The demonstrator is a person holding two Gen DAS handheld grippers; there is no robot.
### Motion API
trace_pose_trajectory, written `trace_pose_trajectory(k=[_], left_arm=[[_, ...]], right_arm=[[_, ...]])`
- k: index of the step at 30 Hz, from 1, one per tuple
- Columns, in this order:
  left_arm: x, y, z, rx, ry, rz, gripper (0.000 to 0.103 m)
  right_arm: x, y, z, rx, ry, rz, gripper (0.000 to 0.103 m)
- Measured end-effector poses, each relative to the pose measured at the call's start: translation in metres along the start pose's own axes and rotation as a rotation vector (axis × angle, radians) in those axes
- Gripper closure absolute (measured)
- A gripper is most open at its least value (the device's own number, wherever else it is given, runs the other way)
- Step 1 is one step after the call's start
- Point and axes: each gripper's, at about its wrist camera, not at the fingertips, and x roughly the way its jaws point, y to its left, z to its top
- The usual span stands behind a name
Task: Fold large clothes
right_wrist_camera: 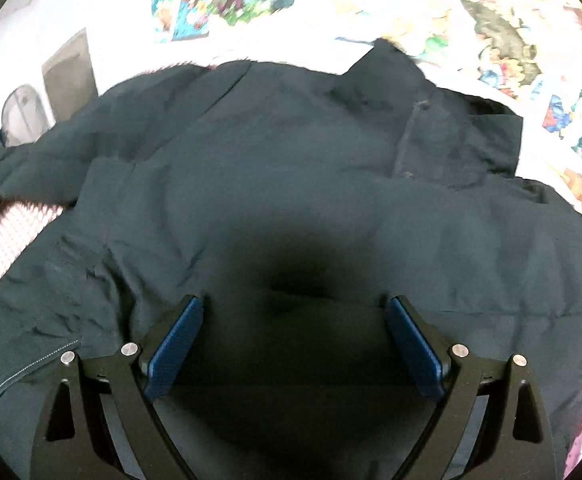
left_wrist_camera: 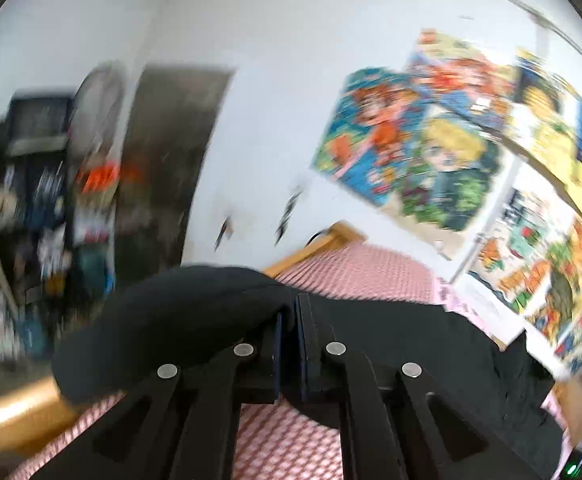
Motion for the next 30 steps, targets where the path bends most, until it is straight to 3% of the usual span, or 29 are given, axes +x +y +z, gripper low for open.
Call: trace_pose_trajectory(k=[4, 7, 12, 18, 30], left_arm=[[-0.023, -0.059, 0.013, 0.167, -0.084, -0.120, 0.096], [-0.036, -0.104, 0.011, 0.290, -0.091, -0.245, 0.096], [-0.060, -0.167, -0.025, 0.526, -0.083, -0.413, 0.096], [-0.072, -0.208, -0.073, 0.661, 0.047, -0.583, 0.096], [-0.079, -0.237, -0.166, 0.936, 0.314, -0.767, 0.096]], right_arm=[[-0.017, -0.027, 0.004, 0.050, -0.057, -0.045, 0.012], [-0.027, -0.047, 0.003, 0.100, -0.086, -0.076, 0.012], [-0.033, -0.079, 0.000, 0.163, -0.094, -0.129, 0.012], [-0.042, -0.108, -0.009, 0.219, -0.100, -0.172, 0.012], [-0.051, -0.141, -0.029, 0.249, -0.085, -0.195, 0.012]])
